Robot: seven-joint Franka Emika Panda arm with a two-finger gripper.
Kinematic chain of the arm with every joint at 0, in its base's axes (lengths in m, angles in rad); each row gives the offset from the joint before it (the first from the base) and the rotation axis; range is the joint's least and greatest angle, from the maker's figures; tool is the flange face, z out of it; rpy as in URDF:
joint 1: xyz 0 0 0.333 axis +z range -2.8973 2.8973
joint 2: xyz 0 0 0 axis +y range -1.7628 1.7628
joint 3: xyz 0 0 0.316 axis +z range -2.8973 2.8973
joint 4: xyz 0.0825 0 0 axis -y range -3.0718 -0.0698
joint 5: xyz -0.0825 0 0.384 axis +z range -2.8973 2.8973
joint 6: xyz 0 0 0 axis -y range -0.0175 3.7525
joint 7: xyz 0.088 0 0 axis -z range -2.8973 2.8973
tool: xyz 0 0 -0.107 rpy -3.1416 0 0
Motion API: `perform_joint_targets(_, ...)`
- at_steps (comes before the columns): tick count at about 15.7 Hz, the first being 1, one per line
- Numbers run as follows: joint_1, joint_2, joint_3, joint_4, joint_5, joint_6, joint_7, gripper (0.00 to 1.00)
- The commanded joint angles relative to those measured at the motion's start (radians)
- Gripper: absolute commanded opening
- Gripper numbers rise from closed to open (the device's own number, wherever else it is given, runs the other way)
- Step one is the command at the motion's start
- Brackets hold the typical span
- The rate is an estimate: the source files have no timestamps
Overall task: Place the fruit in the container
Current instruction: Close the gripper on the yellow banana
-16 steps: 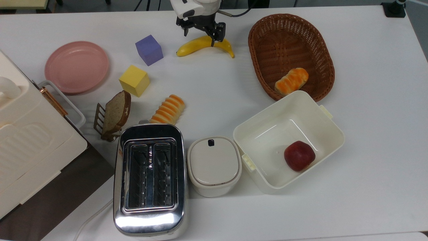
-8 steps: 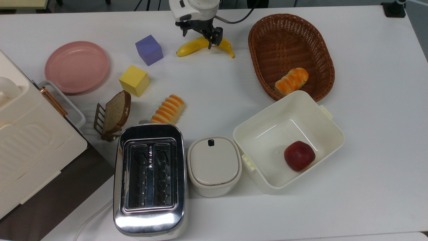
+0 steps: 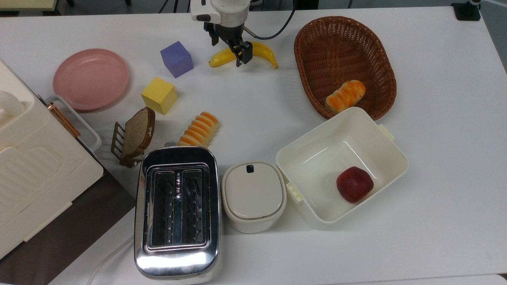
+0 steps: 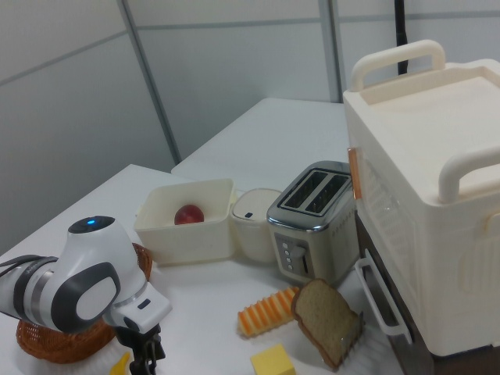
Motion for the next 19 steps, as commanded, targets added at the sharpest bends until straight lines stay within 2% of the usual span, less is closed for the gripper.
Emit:
perform_joint_targets(1, 0.046, 0.010, -0.008, -0.018, -0.007, 0.022, 0.056, 1.00)
perform_joint_targets(5, 0.063, 0.056, -0.008, -0.021, -0.019, 0.019, 0.051, 1.00)
perform_joint_targets(10, 0.064, 0.059, -0.008, -0.026, -0.022, 0.002, 0.045, 0.99)
perform_joint_targets(11, 0.064, 0.059, -0.008, -0.024, -0.022, 0.002, 0.045, 0.93)
perform_joint_targets(12, 0.064, 0.059, -0.008, -0.024, -0.022, 0.002, 0.045, 0.78)
perform_joint_targets(13, 0.064, 0.059, -0.008, -0.024, -0.022, 0.002, 0.045, 0.55)
perform_joint_targets(15, 0.063, 0.057, -0.008, -0.021, -0.023, 0.002, 0.045, 0.23)
perform_joint_targets(17, 0.064, 0.057, -0.008, -0.020, -0.023, 0.004, 0.045, 0.10)
perform_joint_targets(19, 0.064, 0.056, -0.008, -0.020, -0.023, 0.004, 0.045, 0.10)
